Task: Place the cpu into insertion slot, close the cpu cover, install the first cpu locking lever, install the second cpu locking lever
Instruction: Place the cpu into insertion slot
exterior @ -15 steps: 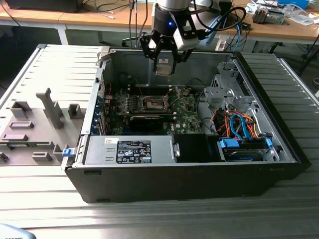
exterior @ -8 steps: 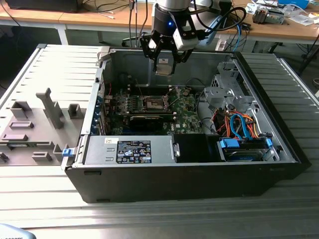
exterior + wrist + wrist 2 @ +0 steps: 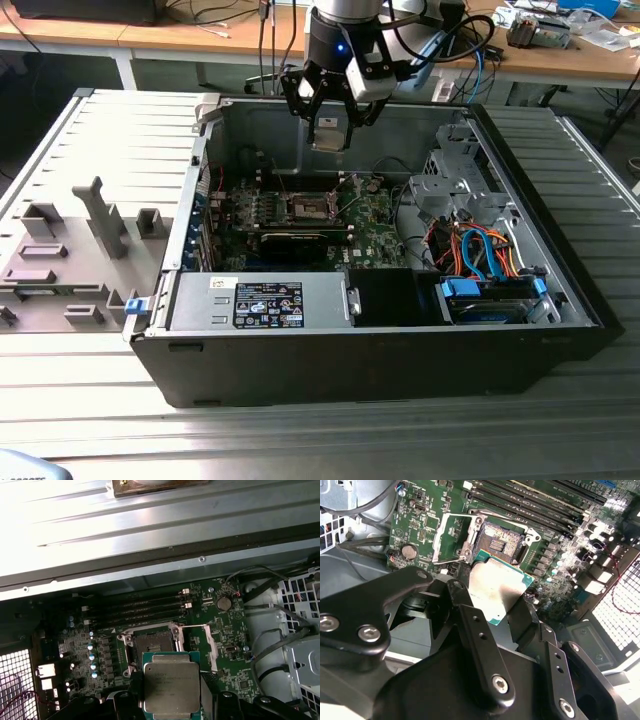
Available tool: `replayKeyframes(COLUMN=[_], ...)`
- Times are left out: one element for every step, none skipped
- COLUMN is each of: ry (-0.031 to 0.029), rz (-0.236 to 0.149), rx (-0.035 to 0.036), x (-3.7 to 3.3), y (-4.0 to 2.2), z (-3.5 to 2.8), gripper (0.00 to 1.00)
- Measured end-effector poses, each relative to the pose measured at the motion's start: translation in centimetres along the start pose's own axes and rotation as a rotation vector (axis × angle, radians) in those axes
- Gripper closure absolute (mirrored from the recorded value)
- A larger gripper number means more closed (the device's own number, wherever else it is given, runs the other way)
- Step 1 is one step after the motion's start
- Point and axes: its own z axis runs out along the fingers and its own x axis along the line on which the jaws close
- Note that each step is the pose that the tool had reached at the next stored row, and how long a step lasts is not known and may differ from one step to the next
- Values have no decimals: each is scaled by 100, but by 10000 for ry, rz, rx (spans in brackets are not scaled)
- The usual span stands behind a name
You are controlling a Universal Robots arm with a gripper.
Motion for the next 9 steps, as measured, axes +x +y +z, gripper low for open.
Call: replayKeyframes(ry=[-1,-1,-2,-2,-3,-3,-4,-5,-5], rz=[18,29,40,49,65,72,80,91,100], rx=[0,0,0,-1,-1,-1,-1,-1,-2], x=[0,0,0,0,0,0,0,0,0], y=[0,0,0,0,0,0,0,0,0], z=[0,0,0,1,1,1,1,2,2], gripper=[45,45,45,45,45,45,45,45,45])
